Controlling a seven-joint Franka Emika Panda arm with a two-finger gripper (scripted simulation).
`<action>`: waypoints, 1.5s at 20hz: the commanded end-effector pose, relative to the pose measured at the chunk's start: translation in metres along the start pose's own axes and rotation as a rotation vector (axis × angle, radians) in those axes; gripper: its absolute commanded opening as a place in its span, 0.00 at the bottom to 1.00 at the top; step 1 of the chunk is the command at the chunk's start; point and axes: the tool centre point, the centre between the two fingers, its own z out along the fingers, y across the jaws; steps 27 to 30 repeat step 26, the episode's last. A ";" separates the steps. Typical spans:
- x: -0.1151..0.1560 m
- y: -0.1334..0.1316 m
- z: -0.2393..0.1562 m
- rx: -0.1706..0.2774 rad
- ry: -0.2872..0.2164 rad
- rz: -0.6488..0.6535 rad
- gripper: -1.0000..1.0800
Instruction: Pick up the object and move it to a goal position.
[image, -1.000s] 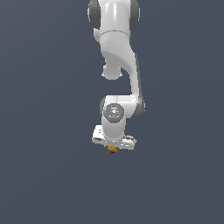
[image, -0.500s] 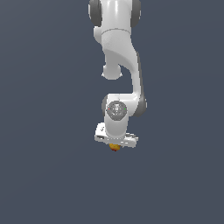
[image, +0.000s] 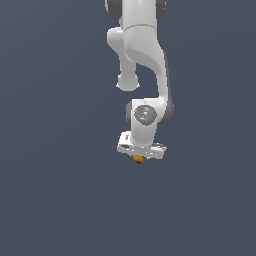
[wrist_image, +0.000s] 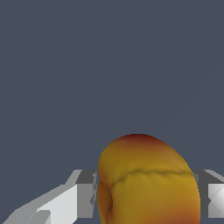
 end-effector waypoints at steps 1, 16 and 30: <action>-0.018 -0.012 -0.003 0.001 0.001 -0.001 0.00; -0.132 -0.088 -0.017 0.001 0.002 -0.002 0.00; -0.159 -0.109 -0.021 0.001 0.002 -0.002 0.00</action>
